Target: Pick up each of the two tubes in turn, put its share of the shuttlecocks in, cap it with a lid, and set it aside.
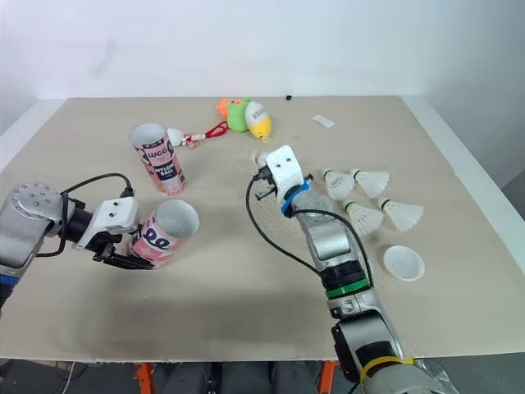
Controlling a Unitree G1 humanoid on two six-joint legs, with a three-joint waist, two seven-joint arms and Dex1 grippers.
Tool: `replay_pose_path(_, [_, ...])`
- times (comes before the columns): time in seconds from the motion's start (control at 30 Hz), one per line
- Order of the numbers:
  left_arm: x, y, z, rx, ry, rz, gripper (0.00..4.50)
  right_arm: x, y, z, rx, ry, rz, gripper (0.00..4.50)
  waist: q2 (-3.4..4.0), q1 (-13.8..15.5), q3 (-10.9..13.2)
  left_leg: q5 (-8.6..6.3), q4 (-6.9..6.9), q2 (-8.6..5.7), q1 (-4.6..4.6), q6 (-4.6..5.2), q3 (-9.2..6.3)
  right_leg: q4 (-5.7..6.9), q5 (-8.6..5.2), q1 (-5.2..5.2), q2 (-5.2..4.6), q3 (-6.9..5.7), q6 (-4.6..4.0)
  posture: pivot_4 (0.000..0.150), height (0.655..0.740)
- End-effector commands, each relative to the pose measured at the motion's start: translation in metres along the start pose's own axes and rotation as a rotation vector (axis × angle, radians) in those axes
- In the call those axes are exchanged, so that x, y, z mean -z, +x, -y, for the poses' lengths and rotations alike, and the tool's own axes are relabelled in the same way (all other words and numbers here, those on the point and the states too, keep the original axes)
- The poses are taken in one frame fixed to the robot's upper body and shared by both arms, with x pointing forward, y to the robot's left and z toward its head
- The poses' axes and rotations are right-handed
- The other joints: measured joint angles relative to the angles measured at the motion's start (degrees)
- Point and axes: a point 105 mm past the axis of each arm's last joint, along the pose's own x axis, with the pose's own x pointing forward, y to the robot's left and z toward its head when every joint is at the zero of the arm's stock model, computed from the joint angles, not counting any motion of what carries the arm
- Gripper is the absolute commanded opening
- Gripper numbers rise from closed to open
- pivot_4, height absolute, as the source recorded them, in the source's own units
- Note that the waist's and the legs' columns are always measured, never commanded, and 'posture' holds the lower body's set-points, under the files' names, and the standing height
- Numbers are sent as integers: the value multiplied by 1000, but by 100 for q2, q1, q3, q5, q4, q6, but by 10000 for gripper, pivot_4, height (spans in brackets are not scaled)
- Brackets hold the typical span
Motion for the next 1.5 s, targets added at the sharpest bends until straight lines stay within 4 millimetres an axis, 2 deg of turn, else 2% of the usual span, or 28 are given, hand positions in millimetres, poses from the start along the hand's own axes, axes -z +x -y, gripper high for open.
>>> replay_pose_path(0.03, [2, 13, 9, 64, -10, 1, 29897, -67, -32, -8, -229, -154, 278, 411, 1, 10, 1, 0, 0, 1, 0, 0, 0, 0, 0, 0, -1, 0, 1, 1500, 7323])
replay_pose_path(0.1, [2, 13, 9, 66, -8, 0, 29897, -75, -57, -26, -447, -235, 295, 411, 1, 16, 0, -1, 0, 1, 0, 2, 0, -2, -3, 2, -4, -1, 4, 1500, 7323])
replay_pose_path(0.2, [2, 14, 8, 68, -5, 0, 29897, -69, -91, -47, -720, -274, 218, 411, 0, 35, 0, -7, 2, 0, 2, 11, -2, -3, -6, 7, -3, -5, 4, 1500, 7323])
replay_pose_path(0.3, [1, 14, 6, 68, -5, 0, 29897, -67, -104, -54, -831, -273, 165, 411, 1, 25, 0, -9, 3, 1, 4, 15, -2, -2, -9, 9, -5, -4, 3, 1500, 7323])
replay_pose_path(0.43, [1, 15, 6, 71, -7, -2, 29897, -76, -101, -65, -881, -296, 188, 411, 1, 27, 0, -7, 5, 1, 13, 18, -2, 1, -16, 13, 1, -6, -19, 1500, 7323])
replay_pose_path(0.8, [0, 16, 6, 71, -11, 0, 29897, -76, -84, -98, -1047, -362, 169, 411, 0, 37, 0, -7, 5, 1, 6, 17, -2, 0, -10, 10, -6, -6, 0, 1500, 7323])
replay_pose_path(0.83, [0, 16, 6, 71, -11, 0, 29897, -76, -84, -98, -1059, -359, 161, 6875, 0, 37, 0, -7, 5, 1, 6, 17, -3, 1, -10, 10, -7, -6, 0, 1500, 7323])
replay_pose_path(0.87, [-1, 16, 6, 70, -12, 1, 29897, -76, -83, -98, -1057, -353, 161, 10085, 0, 38, 0, -7, 5, 2, 6, 17, -5, 1, -10, 10, -7, -8, 0, 1500, 7323])
replay_pose_path(0.97, [0, 16, 6, 68, -15, 1, 29897, -85, -85, -96, -1059, -281, 185, 24926, 0, 37, 0, -7, 5, 2, 6, 18, -5, 1, -10, 10, -7, -7, 0, 1500, 7323])
replay_pose_path(1.07, [0, 16, 7, 68, -17, 2, 29897, -100, -97, -87, -1065, -158, 238, 39532, 0, 41, 0, -7, 5, 5, 5, 17, -9, 2, -10, 10, -7, -11, -1, 1500, 7323])
replay_pose_path(1.13, [0, 17, 8, 70, -17, 4, 29897, -102, -105, -80, -1051, -104, 239, 39532, 0, 45, 0, -7, 6, 5, 5, 17, -10, 1, -9, 12, -9, -12, 0, 1500, 7323])
replay_pose_path(1.23, [-1, 20, 7, 71, -14, 10, 29897, -91, -113, -59, -930, -43, 190, 39532, -3, 63, -1, -7, 5, -1, 5, 17, -14, -1, -12, 17, -17, -16, 3, 1500, 7323])
replay_pose_path(1.33, [0, 22, 8, 76, -13, 13, 29897, -67, -120, -17, -623, 4, 91, 39532, -3, 94, -2, -7, 6, -18, 3, 17, -18, -1, -19, 21, -34, -22, 12, 1500, 7323])
replay_pose_path(1.43, [1, 24, 10, 91, -12, 13, 29897, -28, -149, 21, -328, 22, -74, 39532, -2, 135, -3, -7, 6, -35, -2, 18, -14, -2, -23, 20, -54, -18, 27, 1500, 7323])
replay_pose_path(1.5, [1, 26, 9, 100, -8, 14, 29897, -8, -174, 35, -202, 24, -166, 39532, 1, 161, -5, -11, 5, -40, -4, 22, -8, -2, -31, 18, -59, -14, 37, 1500, 7323])
